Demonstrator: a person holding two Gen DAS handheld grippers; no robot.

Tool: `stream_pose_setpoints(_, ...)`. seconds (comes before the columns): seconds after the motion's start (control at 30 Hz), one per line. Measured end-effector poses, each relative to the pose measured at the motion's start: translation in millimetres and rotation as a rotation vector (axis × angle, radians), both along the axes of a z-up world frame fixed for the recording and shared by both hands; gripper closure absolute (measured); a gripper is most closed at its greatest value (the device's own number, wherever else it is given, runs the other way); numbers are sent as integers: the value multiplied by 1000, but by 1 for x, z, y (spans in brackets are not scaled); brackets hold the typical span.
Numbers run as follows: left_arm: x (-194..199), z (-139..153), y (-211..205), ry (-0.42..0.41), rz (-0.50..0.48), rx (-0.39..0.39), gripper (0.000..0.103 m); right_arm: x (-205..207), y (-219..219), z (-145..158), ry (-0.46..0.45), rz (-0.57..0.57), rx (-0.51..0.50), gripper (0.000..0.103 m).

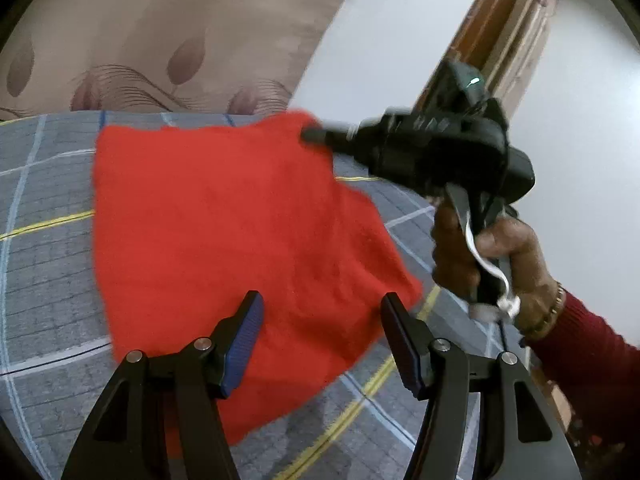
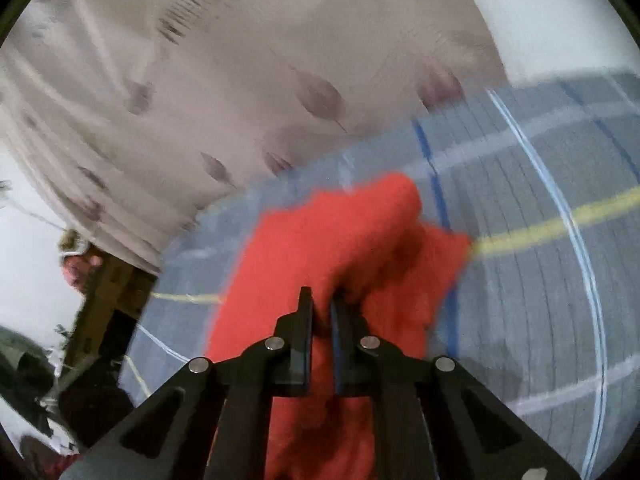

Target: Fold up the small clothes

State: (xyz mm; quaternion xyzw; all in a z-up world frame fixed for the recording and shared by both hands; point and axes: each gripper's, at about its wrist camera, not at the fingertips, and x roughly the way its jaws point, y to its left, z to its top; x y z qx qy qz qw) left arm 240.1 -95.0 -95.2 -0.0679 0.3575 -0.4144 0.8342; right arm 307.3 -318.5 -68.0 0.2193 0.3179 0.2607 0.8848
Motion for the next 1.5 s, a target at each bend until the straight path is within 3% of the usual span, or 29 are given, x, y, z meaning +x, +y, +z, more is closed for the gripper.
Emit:
stream_pose_setpoints(0.03, 0, 0, -1, 1, -7, 2, 42, 3, -2, -3, 0, -12, -49, 98)
stream_pose_setpoints(0.1, 0, -1, -7, 9, -27, 23, 42, 22, -9, -27, 121, -50, -109, 97)
stream_pose_setpoints(0.17, -2, -1, -13, 2, -38, 52, 42, 20, -15, -37, 129, -46, -83, 97)
stream_pose_setpoints(0.27, -4, -3, -21, -12, -50, 94, 42, -3, -34, -25, 56, -89, 73, 89)
stream_pose_setpoints(0.33, -4, -2, -22, -23, -48, 100, 42, -26, -43, -16, 22, -83, 149, 67)
stream_pose_setpoints(0.4, -8, 0, -18, -25, -43, 74, 42, -48, -41, -12, 11, -39, 177, 51)
stream_pose_setpoints(0.47, -14, 2, -11, -12, -41, 38, 42, -66, -28, -14, 48, 23, 157, 47)
stream_pose_setpoints(0.6, -19, 1, 9, 13, 15, 2, 40, -95, 4, -33, 96, 74, -7, 50)
stream_pose_setpoints(0.7, -13, -3, 27, 65, 65, -35, 40, -94, 14, -55, 153, 84, -49, 95)
stream_pose_setpoints(0.77, -9, -3, 39, 78, 92, -70, 40, -99, 8, -66, 181, 50, -21, 97)
stream_pose_setpoints(0.93, -3, -8, 43, 89, 97, -67, 40, -102, -15, -81, 243, 0, 62, 100)
stream_pose_setpoints(1.03, -6, -8, 41, 87, 96, -38, 40, -101, -1, -76, 234, 14, -21, 100)
stream_pose_setpoints(1.17, -7, -9, 42, 96, 93, -41, 39, -97, 0, -72, 236, 8, -10, 96)
stream_pose_setpoints(1.37, -3, -11, 43, 114, 94, -59, 39, -108, 13, -23, 84, -48, -138, 90)
stream_pose_setpoints(1.5, -3, -11, 44, 116, 96, -64, 39, -99, 35, -7, 18, 14, -197, 90)
